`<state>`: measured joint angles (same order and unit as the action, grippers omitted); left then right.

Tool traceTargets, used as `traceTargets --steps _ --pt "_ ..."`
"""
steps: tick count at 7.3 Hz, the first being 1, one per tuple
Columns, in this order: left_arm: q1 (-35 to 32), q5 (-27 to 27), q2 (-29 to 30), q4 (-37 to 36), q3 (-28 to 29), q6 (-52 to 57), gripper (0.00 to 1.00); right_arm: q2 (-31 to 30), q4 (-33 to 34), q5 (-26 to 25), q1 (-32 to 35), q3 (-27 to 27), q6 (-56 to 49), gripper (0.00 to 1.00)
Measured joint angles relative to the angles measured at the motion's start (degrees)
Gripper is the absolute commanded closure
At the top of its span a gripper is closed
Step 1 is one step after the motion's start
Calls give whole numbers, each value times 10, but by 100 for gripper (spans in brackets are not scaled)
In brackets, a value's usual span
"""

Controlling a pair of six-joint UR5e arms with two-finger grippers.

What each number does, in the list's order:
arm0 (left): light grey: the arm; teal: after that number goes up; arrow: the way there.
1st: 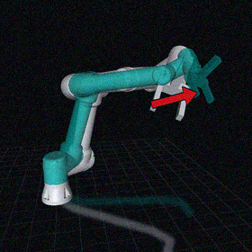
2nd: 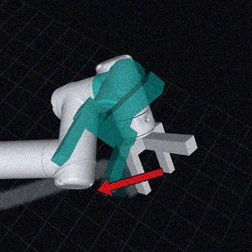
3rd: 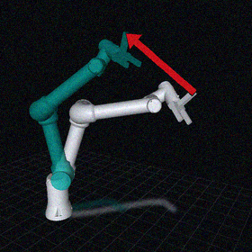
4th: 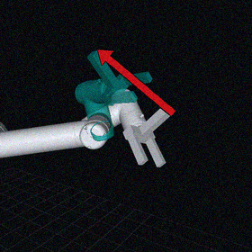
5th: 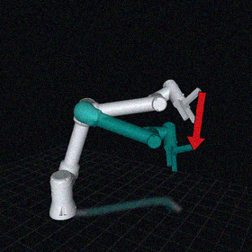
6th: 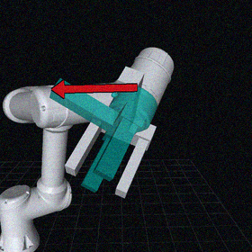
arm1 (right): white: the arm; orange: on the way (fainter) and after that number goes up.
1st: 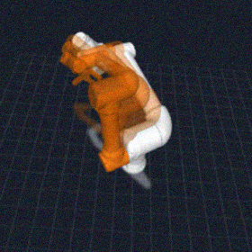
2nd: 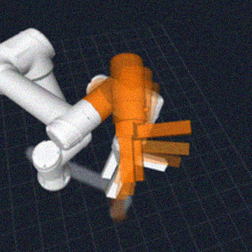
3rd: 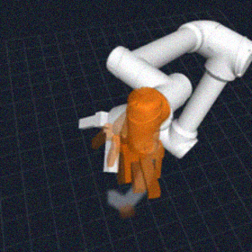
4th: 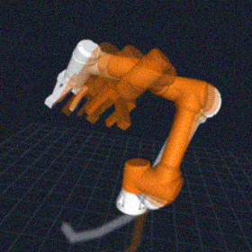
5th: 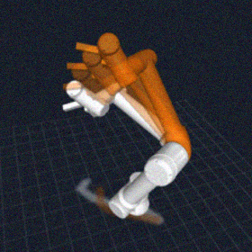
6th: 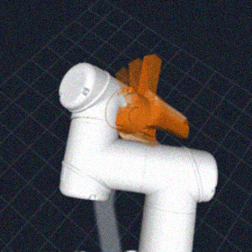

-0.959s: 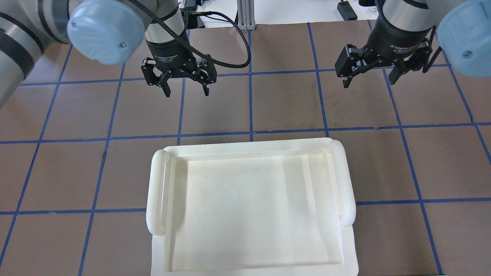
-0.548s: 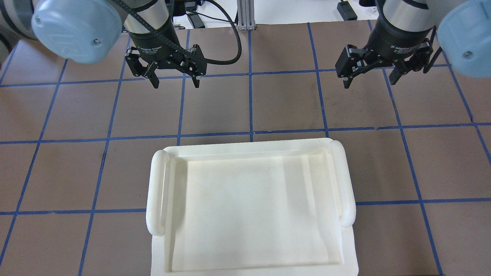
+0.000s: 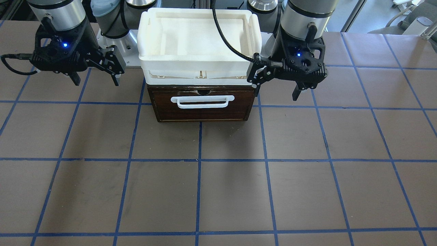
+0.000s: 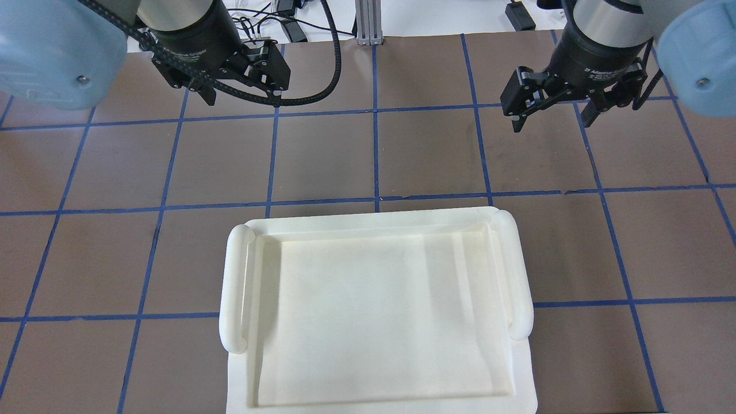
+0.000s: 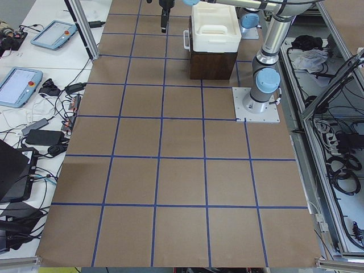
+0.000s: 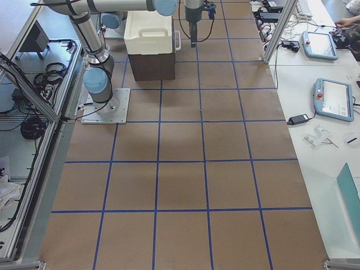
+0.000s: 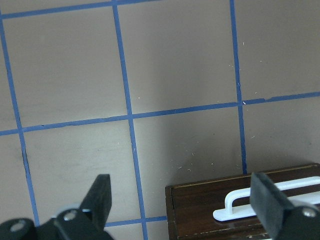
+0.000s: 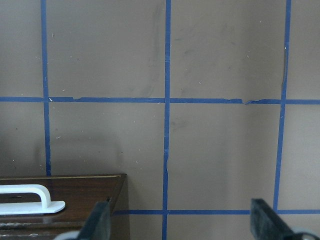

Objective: Put scissors in drawer and close it

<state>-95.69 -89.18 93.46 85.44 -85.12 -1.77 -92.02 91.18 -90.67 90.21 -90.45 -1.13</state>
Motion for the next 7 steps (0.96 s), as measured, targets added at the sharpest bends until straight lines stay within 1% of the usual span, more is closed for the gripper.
traceTargets --steps 2,7 --pt "16 -2 -13 -4 -18 3 0 0 0 -1 0 -1 -2 0" --pt "24 -15 -30 24 -18 7 0 0 1 -3 -1 -1 -5 0"
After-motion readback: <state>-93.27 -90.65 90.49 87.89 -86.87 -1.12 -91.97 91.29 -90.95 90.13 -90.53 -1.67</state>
